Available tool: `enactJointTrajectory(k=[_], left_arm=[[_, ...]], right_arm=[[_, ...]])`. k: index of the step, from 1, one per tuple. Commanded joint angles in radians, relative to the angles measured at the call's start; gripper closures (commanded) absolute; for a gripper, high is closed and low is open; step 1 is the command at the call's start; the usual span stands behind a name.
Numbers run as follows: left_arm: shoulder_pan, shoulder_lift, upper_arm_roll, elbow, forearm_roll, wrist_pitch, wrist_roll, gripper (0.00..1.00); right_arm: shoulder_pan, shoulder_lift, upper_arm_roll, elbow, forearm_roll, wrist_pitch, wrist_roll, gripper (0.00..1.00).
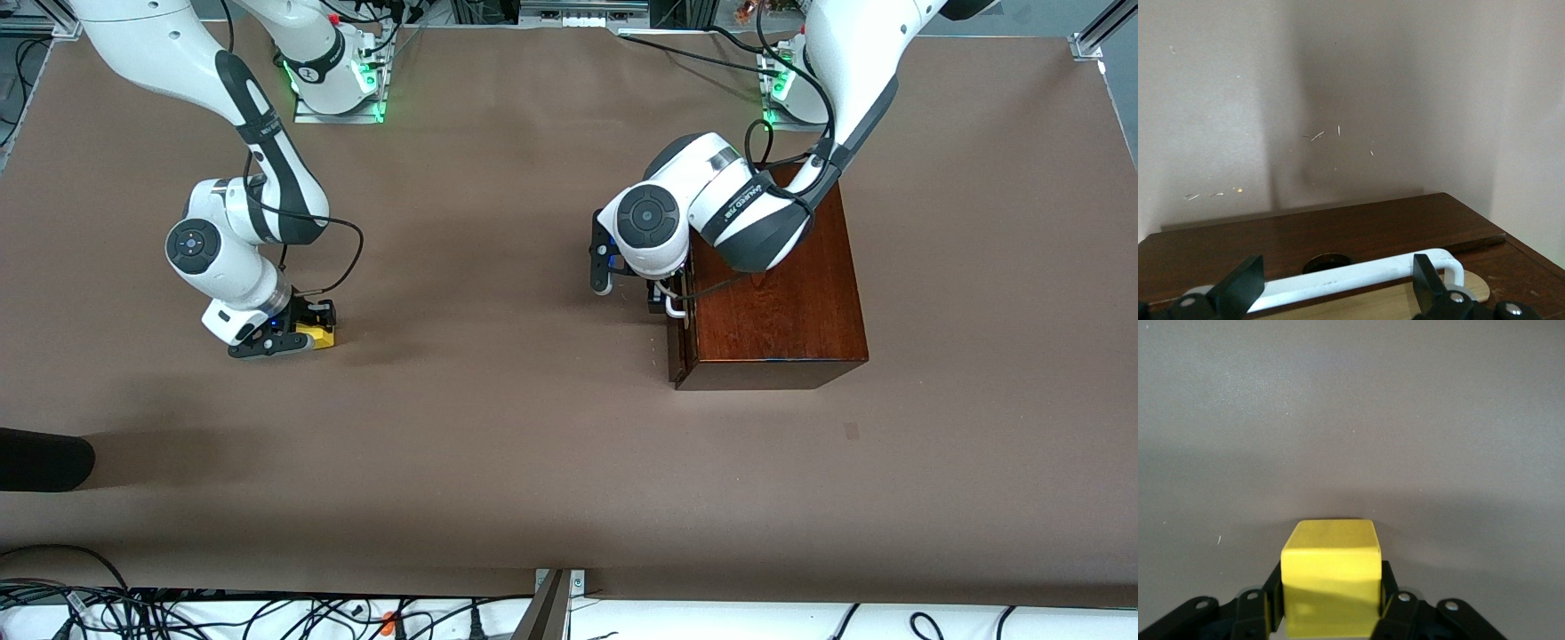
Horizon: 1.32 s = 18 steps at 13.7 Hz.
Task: Open drawer, take yellow block, close drawer
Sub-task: 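Release the cube on the table with the right gripper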
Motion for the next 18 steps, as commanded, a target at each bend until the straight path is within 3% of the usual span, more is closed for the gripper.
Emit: enactJointTrajectory(k=[1, 3, 7, 11, 13, 14, 16, 17, 18], left_arm=[[0.025, -0.131, 0.008, 0.005, 0.029, -0.033, -0.032, 0.00], [0.037, -0.177, 0.010, 0.044, -0.007, -0.093, -0.129, 0.00], [0.089, -0.193, 0.016, 0.271, -0.014, -0.375, -0.295, 0.00], [0.259, -0.194, 0.008, 0.319, -0.020, -0.385, -0.346, 0.00], [0.345, -0.208, 0.026, 0.330, -0.094, -0.377, -0.341, 0.00], [0.314, -0.257, 0.122, 0.312, -0.144, -0.371, -0.347, 0.00], [0.173, -0.324, 0.399, 0.280, -0.270, -0.366, -0.379, 0.00], [0.137, -0.385, 0.501, 0.208, -0.343, -0.307, -0.434, 0.00], [0.131, -0.465, 0.549, 0.090, -0.358, -0.194, -0.501, 0.00]], right_arm=[[-0.018, 0.001, 0.016, 0.008, -0.006, 0.012, 0.013, 0.00], [-0.019, -0.040, 0.016, 0.017, -0.001, -0.004, 0.008, 0.00], [-0.022, -0.204, 0.017, 0.102, 0.002, -0.305, 0.016, 0.00], [-0.022, -0.332, 0.050, 0.260, 0.002, -0.635, 0.111, 0.00], [-0.022, -0.346, 0.051, 0.386, 0.002, -0.799, 0.116, 0.00], [-0.021, -0.355, 0.051, 0.434, 0.003, -0.852, 0.111, 0.00], [-0.021, -0.378, 0.048, 0.466, 0.005, -0.951, 0.111, 0.00], [-0.015, -0.379, 0.037, 0.485, 0.020, -0.985, 0.099, 0.00], [-0.016, -0.376, 0.028, 0.529, 0.049, -1.027, 0.097, 0.00]])
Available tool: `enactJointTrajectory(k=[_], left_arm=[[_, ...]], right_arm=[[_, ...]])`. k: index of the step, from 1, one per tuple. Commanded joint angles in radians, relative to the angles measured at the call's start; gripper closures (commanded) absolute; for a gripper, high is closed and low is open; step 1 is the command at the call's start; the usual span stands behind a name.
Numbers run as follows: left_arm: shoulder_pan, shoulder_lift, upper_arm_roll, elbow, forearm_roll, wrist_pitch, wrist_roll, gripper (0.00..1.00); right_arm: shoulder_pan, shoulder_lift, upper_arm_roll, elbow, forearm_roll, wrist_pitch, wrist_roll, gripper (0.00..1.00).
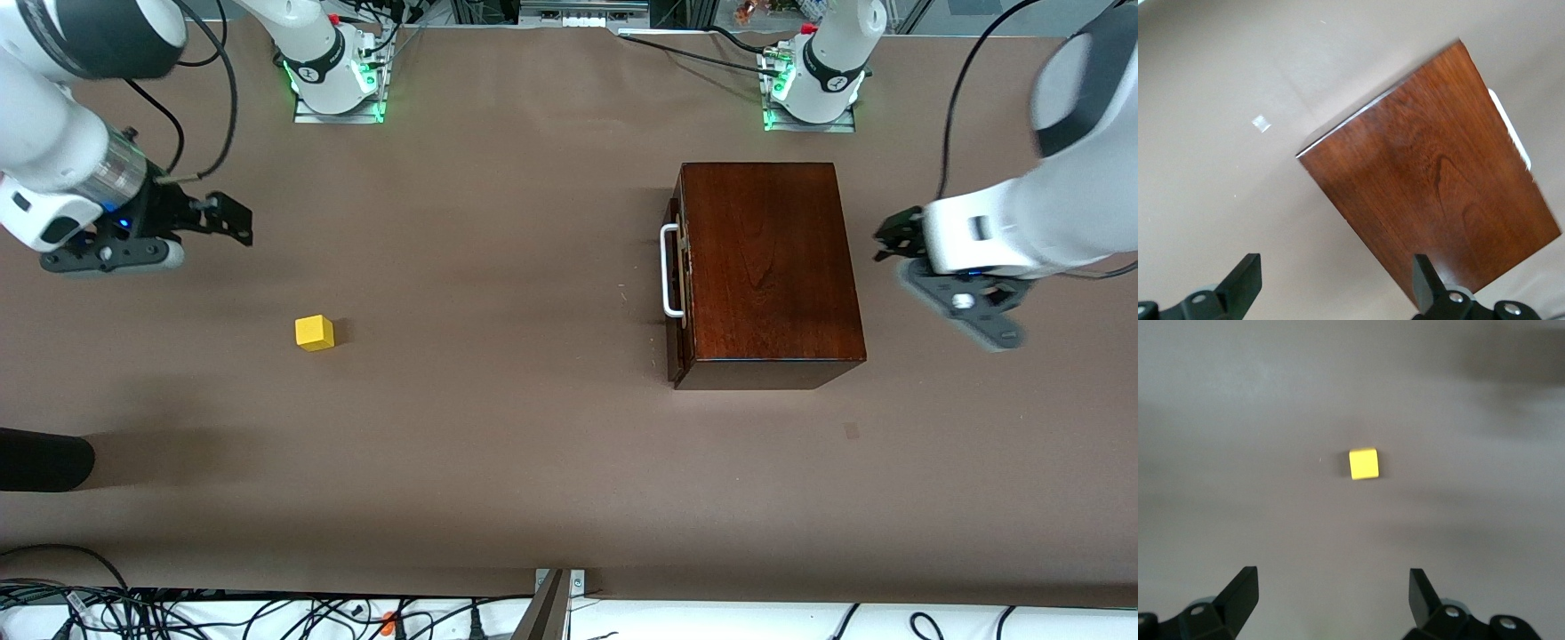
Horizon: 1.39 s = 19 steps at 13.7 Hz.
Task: Open drawer, take yellow block, close drawer
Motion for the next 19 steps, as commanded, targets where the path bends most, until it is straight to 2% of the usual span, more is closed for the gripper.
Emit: enactJointTrajectory(k=[1, 2, 3, 5, 9, 14, 19], left_arm=[[-0.058, -0.249, 0.136, -0.336, -0.057, 0.249, -0.176, 0.00], [-0.056, -0.321, 0.139, -0.445, -0.039, 0.305, -0.248, 0.00], [-0.056, -0.349, 0.139, -0.484, 0.005, 0.316, -0.302, 0.00], [-0.056, -0.356, 0.138, -0.488, 0.065, 0.315, -0.355, 0.00], [-0.041, -0.359, 0.139, -0.480, 0.052, 0.281, -0.350, 0.00], [-0.042, -0.353, 0.154, -0.466, 0.027, 0.281, -0.355, 0.00], [-0.056, -0.348, 0.164, -0.457, 0.027, 0.278, -0.358, 0.00]], right_arm=[[-0.010, 0.013, -0.027, 0.102, 0.075, -0.100, -0.008, 0.00], [-0.010, 0.002, -0.044, 0.105, 0.104, -0.106, -0.012, 0.00], [-0.010, 0.000, -0.047, 0.113, 0.106, -0.116, -0.015, 0.00], [-0.010, 0.006, -0.047, 0.140, 0.103, -0.116, -0.023, 0.00], [-0.010, 0.014, -0.043, 0.165, 0.086, -0.116, -0.019, 0.00], [0.001, 0.017, -0.037, 0.165, -0.011, -0.117, -0.063, 0.00], [0.002, 0.020, -0.038, 0.173, -0.029, -0.113, -0.110, 0.00]])
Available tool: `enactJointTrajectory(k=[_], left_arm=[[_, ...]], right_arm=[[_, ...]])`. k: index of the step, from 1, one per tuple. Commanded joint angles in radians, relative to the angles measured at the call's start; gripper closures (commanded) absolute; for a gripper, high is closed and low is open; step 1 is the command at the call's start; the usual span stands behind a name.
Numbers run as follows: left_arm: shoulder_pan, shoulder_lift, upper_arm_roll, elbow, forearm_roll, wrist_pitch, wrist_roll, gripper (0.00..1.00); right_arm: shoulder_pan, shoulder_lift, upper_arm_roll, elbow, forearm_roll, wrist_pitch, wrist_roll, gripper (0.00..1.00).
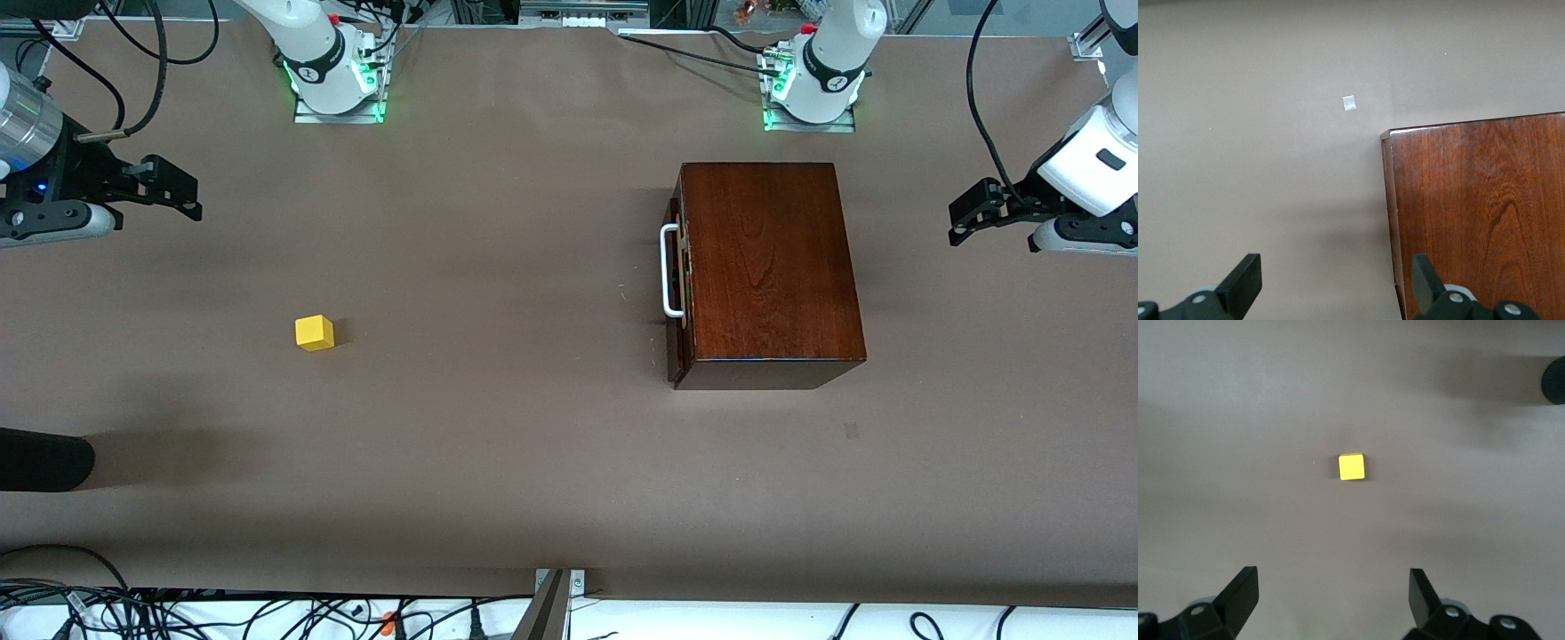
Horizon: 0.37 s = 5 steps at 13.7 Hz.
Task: Open drawer, take yellow block, close drawer
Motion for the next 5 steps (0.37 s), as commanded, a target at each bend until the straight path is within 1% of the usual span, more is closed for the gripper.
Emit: enactJointTrajectory(k=[1, 5], left_arm=[[-0.018, -0.009, 0.010, 0.005, -0.008, -0.015, -0.011, 0.00], [-0.050, -0.009, 0.010, 0.012, -0.006, -0.028, -0.011, 0.00]], right_arm=[[0.000, 0.016, 0.006, 0.029, -0.021, -0.026, -0.026, 0.00], [-0.001, 0.030, 0.006, 0.029, -0.007, -0.014, -0.014, 0.00]])
